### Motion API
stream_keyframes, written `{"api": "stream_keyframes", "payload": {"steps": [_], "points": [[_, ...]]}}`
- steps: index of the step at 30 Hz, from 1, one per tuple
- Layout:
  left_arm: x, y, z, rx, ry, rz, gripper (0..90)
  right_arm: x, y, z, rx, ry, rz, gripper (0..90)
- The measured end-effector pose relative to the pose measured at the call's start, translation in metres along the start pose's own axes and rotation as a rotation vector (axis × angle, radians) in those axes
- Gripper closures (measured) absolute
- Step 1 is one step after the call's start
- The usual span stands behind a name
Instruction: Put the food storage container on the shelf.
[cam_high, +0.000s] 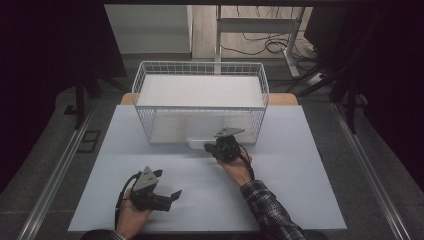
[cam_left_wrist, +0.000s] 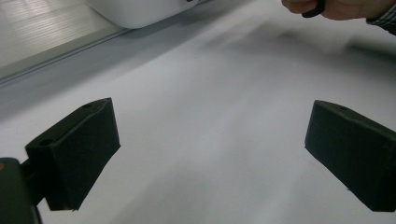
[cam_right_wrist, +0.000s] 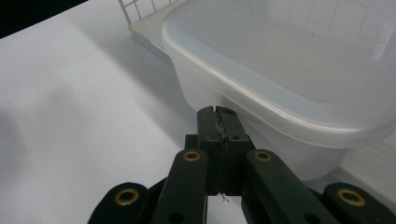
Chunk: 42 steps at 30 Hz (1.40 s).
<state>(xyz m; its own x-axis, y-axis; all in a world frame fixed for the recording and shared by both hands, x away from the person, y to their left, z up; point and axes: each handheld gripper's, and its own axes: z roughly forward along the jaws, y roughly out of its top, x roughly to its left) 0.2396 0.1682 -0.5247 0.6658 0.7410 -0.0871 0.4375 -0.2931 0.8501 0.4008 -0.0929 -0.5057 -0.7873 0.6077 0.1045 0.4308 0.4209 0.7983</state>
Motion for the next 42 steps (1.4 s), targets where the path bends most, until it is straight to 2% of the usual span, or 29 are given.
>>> {"api": "stream_keyframes", "payload": {"steps": [17, 30, 35, 42], "points": [[0.0, 0.0, 0.001, 0.001, 0.005, 0.008, 3.4, -0.013, 0.016, 0.018, -0.003, -0.047, 0.005, 88.6], [0.0, 0.0, 0.0, -0.001, 0.005, 0.006, 3.5, -0.02, 0.022, 0.027, 0.011, -0.064, 0.018, 88.4], [0.0, 0.0, 0.0, 0.004, -0.001, -0.005, 4.1, -0.019, 0.022, 0.024, 0.013, -0.051, 0.018, 83.5], [0.001, 0.0, 0.0, 0.007, -0.005, -0.013, 4.6, -0.014, 0.023, 0.016, 0.005, -0.028, 0.015, 71.6]]}}
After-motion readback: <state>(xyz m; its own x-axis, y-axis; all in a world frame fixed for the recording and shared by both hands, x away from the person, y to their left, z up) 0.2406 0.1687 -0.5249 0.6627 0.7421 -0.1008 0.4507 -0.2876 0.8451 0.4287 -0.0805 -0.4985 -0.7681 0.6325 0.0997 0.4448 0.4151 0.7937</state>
